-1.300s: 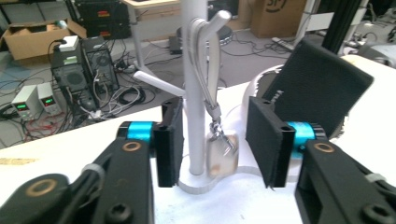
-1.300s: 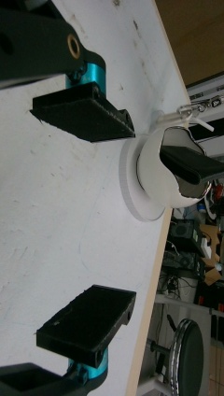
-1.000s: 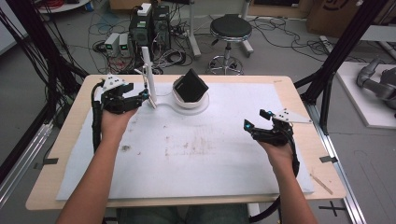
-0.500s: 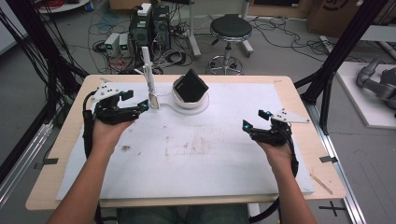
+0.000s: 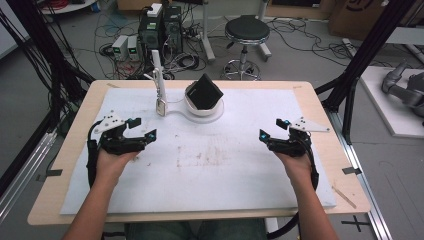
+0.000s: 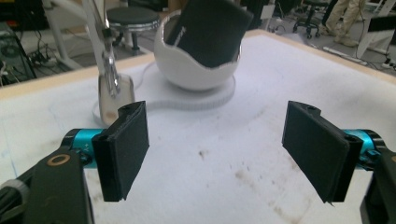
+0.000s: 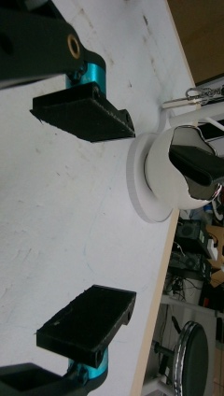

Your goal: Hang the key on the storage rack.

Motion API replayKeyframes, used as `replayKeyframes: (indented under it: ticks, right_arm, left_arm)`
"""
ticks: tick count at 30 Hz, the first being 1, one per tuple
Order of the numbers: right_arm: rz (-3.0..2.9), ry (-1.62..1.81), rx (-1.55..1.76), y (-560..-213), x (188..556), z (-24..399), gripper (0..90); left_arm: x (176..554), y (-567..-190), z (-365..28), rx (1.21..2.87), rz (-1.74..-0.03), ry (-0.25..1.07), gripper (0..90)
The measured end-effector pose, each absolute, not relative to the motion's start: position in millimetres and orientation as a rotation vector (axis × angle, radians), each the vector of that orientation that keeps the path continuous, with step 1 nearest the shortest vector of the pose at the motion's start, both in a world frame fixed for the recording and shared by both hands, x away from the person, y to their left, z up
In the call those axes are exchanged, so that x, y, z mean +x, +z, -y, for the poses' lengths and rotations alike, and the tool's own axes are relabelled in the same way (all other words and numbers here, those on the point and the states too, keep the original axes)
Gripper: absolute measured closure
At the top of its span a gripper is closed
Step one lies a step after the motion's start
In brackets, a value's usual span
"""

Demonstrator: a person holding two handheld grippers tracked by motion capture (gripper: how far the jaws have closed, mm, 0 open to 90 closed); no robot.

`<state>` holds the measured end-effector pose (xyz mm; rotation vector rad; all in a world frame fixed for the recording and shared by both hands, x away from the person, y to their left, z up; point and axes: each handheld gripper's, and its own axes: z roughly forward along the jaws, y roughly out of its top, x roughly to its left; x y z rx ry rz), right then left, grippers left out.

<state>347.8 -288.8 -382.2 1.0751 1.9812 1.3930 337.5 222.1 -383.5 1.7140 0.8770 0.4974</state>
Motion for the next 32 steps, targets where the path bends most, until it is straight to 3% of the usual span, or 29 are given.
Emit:
replayKeyframes:
  ticks: [32]
  right_arm:
    - [-2.005, 1.369, 1.081, -386, 348, 284, 19.4]
  left_arm:
    - [330, -383, -237, 1.677, -0.874, 0.500, 22.3]
